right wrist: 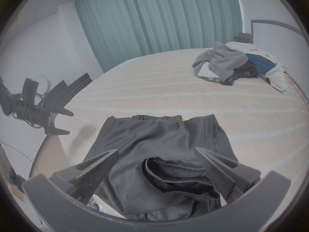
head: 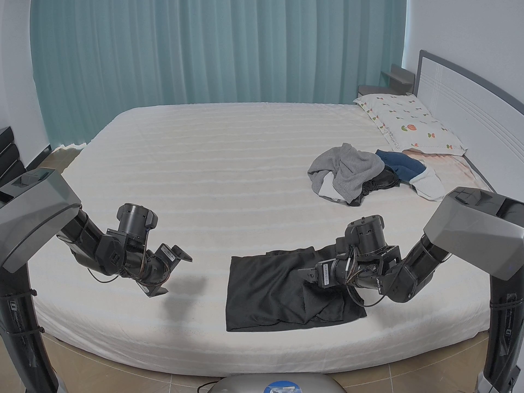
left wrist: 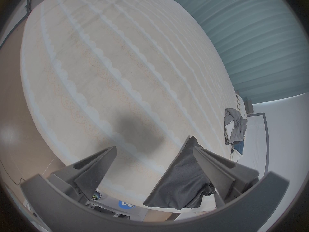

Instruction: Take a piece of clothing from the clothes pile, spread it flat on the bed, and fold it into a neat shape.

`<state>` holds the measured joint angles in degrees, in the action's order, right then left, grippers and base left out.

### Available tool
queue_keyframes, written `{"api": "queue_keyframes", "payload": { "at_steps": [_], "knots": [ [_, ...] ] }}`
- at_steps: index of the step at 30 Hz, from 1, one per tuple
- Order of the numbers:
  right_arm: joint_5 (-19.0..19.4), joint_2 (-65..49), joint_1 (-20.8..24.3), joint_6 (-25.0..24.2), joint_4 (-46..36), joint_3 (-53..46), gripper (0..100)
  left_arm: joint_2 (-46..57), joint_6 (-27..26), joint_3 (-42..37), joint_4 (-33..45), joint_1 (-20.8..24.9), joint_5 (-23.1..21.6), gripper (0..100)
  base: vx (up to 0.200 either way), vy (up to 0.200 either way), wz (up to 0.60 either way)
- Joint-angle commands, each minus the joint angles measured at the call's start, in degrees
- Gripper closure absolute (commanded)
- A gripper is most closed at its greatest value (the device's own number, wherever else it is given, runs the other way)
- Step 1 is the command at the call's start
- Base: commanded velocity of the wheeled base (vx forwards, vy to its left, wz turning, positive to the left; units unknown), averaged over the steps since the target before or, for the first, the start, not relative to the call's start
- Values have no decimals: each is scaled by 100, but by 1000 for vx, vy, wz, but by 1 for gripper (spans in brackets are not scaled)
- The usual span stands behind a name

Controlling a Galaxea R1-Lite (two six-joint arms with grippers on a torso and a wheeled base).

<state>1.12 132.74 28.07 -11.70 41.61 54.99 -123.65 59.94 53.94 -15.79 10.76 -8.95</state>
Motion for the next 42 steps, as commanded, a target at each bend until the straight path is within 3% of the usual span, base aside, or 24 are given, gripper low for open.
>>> {"api": "queue_keyframes", "payload": {
  "at_steps": [1, 11, 16, 24, 32, 38, 39, 42],
  "knots": [
    [20, 261, -21, 107, 41, -50, 100, -1, 0, 2, -3, -4, -2, 0, 0, 0, 0],
    [55, -346, -171, 80, 348, -815, 100, -1, 0, 2, -3, 5, -2, 0, 0, 0, 0],
    [345, -601, -382, 89, 796, -1658, 100, -1, 0, 2, -3, 5, -2, 0, 0, 0, 0],
    [679, -398, -601, 107, 1833, -2599, 100, -1, 0, 2, -3, 5, -2, 0, 0, 0, 0],
    [688, -135, -724, 116, 2616, -3170, 100, -1, 0, 2, -3, 5, 7, 0, 0, 0, 0],
    [688, 331, -795, 116, 3670, -3601, 100, -1, 0, 2, -3, 5, 7, 0, 0, 0, 0],
    [688, 358, -795, 116, 3714, -3610, 0, -1, 0, 2, -3, 5, 7, 0, 0, 0, 0],
    [696, 524, -804, 116, 4207, -3829, 0, -1, 0, 2, -3, 5, 7, 0, 0, 0, 0]
  ]
}}
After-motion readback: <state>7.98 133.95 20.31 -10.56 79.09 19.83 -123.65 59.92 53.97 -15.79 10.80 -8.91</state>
